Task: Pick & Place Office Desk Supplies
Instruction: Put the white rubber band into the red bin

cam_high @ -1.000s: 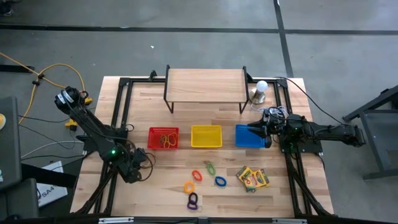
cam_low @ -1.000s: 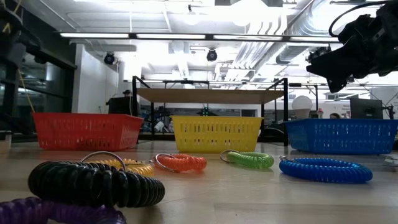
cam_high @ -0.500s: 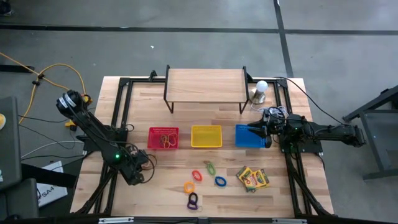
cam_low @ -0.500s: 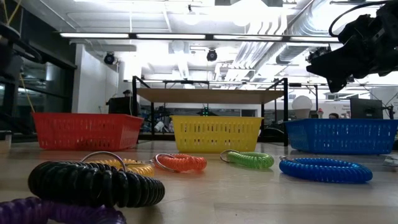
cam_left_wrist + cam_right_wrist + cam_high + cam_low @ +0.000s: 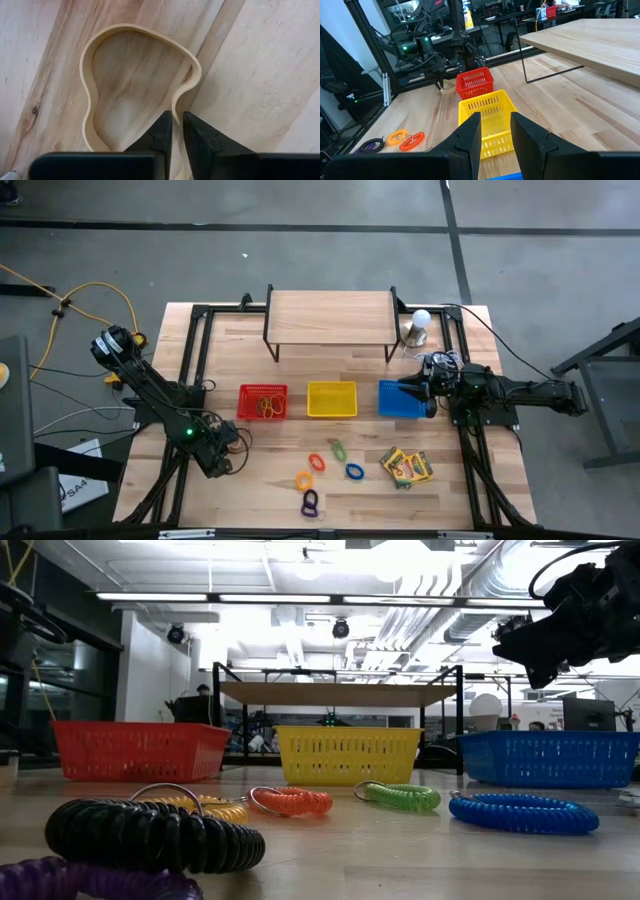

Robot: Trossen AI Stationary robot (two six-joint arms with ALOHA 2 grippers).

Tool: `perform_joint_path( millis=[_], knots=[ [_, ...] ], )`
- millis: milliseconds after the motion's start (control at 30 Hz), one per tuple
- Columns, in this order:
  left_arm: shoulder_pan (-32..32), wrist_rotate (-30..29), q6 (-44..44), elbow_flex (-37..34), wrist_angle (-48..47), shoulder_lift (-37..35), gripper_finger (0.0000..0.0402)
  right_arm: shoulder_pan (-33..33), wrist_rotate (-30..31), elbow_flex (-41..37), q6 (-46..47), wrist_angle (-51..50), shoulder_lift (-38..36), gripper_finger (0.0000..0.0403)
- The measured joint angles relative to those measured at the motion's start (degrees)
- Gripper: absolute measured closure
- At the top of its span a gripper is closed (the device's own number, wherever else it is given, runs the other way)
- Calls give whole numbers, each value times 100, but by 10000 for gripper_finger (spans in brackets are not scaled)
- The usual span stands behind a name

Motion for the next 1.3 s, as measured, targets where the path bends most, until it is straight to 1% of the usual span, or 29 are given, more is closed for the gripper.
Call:
perform_joint_path(
  millis=[133,400,500,667,767,933,1133,1300],
  knots=[
    [0,3,0,0,-1,0,396,0,1,0,-1,0,0,309],
    [0,-49,1,0,-9,-44,399,0,1,0,-1,0,-1,309],
    [0,-284,2,0,-9,-328,399,-1,-1,1,0,0,-1,309],
    [0,-951,138,0,6,-1256,400,-1,1,1,-1,0,-1,309],
    [30,-1352,420,0,38,-1838,400,-1,1,1,-2,0,-1,309],
    [204,-1708,1206,0,156,-2590,400,0,1,1,-1,0,-1,309],
    [555,-1737,2308,0,602,-3244,400,1,1,-1,0,0,1,309],
    [913,-1737,2902,0,701,-3597,400,1,0,-1,0,0,1,309]
  ],
)
